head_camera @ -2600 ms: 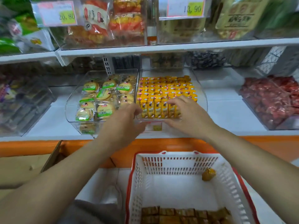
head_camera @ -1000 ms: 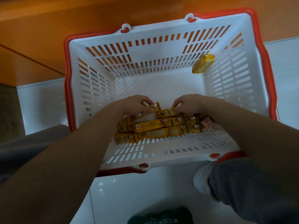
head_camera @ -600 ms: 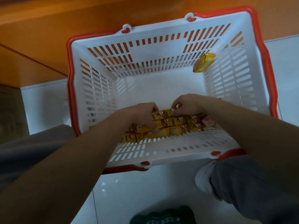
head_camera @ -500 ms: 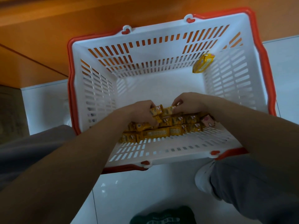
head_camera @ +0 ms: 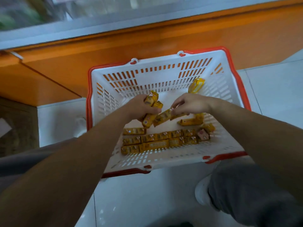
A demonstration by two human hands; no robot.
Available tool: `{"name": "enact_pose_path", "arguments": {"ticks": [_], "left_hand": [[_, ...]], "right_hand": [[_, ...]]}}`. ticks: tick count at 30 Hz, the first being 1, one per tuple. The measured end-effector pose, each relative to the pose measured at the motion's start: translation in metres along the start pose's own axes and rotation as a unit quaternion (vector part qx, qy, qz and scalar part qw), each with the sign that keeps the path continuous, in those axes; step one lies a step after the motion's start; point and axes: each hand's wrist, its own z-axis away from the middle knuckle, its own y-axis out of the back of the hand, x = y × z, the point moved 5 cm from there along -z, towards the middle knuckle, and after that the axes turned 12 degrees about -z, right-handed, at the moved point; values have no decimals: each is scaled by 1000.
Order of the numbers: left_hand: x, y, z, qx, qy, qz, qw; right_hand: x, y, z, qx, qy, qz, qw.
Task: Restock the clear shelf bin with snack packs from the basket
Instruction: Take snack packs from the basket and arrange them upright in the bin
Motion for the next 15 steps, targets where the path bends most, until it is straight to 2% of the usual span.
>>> {"name": "enact_pose_path", "arguments": {"ticks": [4,7,12,15], "left_hand": [[56,25,45,-47,-16,-3,999],[98,50,88,-40,-46,33,998],[159,91,167,50,-130,126,982],[182,104,211,110,-149,191,964]], "right_hand": [[-54,29,46,31,16,-28,999],[-94,50,90,71,28,-94,993],[-162,76,165,151,96,-191,965],[-191,77,202,235,135,-275,922]]}}
